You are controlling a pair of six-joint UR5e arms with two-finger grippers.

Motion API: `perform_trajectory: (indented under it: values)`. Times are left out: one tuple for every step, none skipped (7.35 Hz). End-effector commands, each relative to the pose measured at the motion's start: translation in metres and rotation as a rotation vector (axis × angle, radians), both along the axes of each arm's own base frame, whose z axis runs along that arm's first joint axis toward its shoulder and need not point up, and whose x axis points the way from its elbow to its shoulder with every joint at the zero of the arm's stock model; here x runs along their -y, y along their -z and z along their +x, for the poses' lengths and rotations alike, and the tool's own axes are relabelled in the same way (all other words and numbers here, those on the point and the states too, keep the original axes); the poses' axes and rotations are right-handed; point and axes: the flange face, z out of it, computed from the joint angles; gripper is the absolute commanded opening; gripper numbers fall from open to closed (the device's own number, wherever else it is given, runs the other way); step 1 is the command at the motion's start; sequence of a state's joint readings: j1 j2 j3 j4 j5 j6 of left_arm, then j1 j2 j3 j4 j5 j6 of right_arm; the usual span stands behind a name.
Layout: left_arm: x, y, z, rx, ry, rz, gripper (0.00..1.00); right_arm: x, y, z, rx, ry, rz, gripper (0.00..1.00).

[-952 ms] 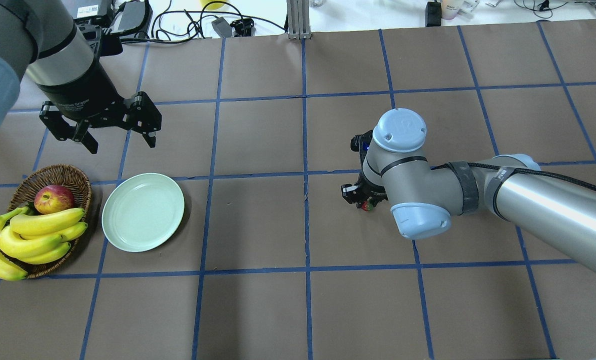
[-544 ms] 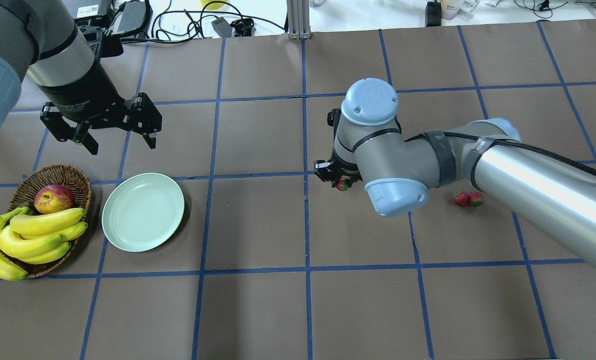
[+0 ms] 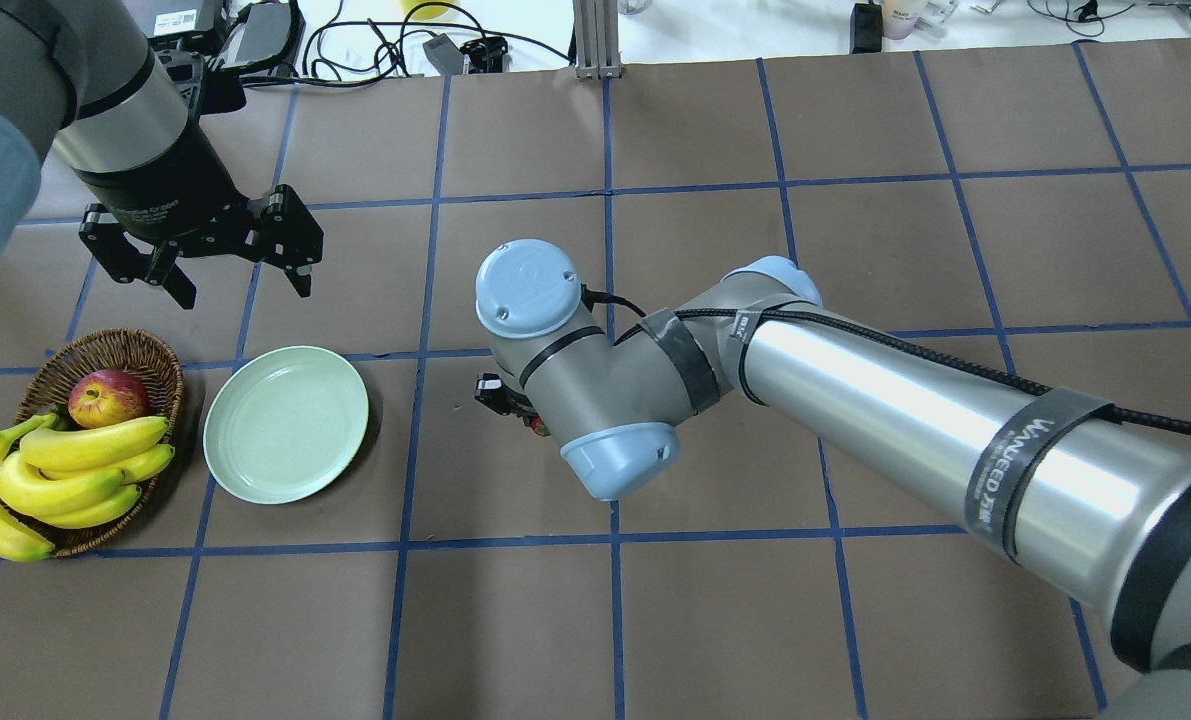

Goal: Collect all strawberries into plate
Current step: 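Carry the strawberry with the right gripper toward the plate and release it midway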

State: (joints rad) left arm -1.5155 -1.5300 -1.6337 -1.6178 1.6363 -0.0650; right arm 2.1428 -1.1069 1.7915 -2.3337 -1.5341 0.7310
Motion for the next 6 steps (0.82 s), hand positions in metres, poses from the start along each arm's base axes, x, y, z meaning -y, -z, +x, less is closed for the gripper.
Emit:
perform_trajectory:
  values:
    - [0.000, 0.000, 0.000, -0.001, -0.001, 0.000, 1.00, -0.002, 0.016, 0.006, -0.028, 0.052, -0.002, 0.99]
    - [0.000, 0.000, 0.000, -0.001, -0.001, 0.000, 1.00, -0.003, 0.019, 0.005, -0.034, 0.047, 0.007, 1.00]
    - [0.000, 0.000, 0.001, -0.001, 0.000, -0.002, 1.00, 0.002, 0.001, 0.005, -0.016, 0.049, -0.027, 1.00]
    - [0.001, 0.000, 0.004, -0.001, -0.001, -0.001, 1.00, 0.008, -0.037, -0.008, -0.002, 0.035, -0.067, 1.00]
    - [0.003, 0.000, 0.003, -0.011, 0.004, -0.002, 1.00, 0.035, -0.052, -0.061, -0.088, 0.040, -0.040, 1.00]
    - [0.003, -0.001, 0.005, -0.009, 0.000, -0.005, 1.00, 0.064, -0.072, -0.138, -0.130, 0.064, 0.038, 1.00]
